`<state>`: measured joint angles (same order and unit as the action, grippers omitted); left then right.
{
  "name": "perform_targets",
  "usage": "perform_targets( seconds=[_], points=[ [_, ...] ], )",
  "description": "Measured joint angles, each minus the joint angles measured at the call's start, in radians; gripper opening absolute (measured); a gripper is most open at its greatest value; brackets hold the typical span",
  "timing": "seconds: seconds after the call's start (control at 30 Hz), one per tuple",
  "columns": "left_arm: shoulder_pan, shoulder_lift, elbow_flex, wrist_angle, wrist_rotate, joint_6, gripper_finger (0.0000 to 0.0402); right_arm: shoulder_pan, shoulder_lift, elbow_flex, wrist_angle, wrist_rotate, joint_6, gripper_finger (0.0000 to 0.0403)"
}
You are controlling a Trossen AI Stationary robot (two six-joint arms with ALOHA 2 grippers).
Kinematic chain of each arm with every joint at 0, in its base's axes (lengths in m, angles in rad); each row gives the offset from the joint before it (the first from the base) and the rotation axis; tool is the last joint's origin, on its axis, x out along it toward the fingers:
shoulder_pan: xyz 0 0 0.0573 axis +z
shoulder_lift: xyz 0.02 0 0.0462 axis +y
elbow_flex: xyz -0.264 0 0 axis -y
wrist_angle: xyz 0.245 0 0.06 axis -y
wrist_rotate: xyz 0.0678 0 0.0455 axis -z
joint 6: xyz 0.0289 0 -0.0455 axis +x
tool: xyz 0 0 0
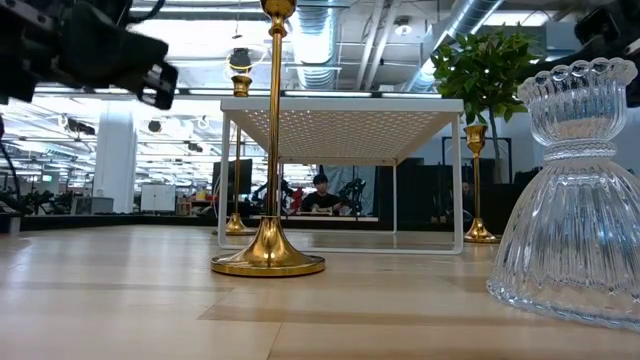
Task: Pick & Place candle stick holders
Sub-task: Put the top right gold candle holder on the shelf
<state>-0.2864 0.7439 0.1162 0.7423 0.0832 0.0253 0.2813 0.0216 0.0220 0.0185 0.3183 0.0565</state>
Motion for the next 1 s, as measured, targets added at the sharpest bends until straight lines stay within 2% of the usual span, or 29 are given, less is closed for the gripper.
perform_targets(
  seconds=[0.23,0.5,0.63,0.77,0.9,1.0],
  points=[
    [-0.087,0.198,0.120,0.000,0.000,0.105,0.0007,-0.008,0.000,0.000,-0.001,-0.001,0.024,0.0000],
    [-0.114,0.219,0.126,0.000,-0.007,0.095,0.0008,-0.008,0.023,0.000,-0.003,-0.005,0.071,0.0000],
    [-0.115,0.209,0.126,0.000,-0.012,0.098,0.0008,-0.009,0.106,0.000,-0.003,-0.004,0.070,0.0000],
    [-0.115,0.205,0.126,-0.001,-0.095,0.106,0.0008,-0.010,0.224,0.000,-0.003,0.006,0.111,0.0000],
    [-0.114,0.205,0.126,-0.001,-0.192,0.109,0.0008,-0.010,0.348,0.000,0.005,0.111,0.128,0.0000],
    [-0.115,0.205,0.126,-0.001,-0.205,0.109,0.0008,-0.010,0.431,0.000,0.009,0.213,0.152,0.0000]
  ],
)
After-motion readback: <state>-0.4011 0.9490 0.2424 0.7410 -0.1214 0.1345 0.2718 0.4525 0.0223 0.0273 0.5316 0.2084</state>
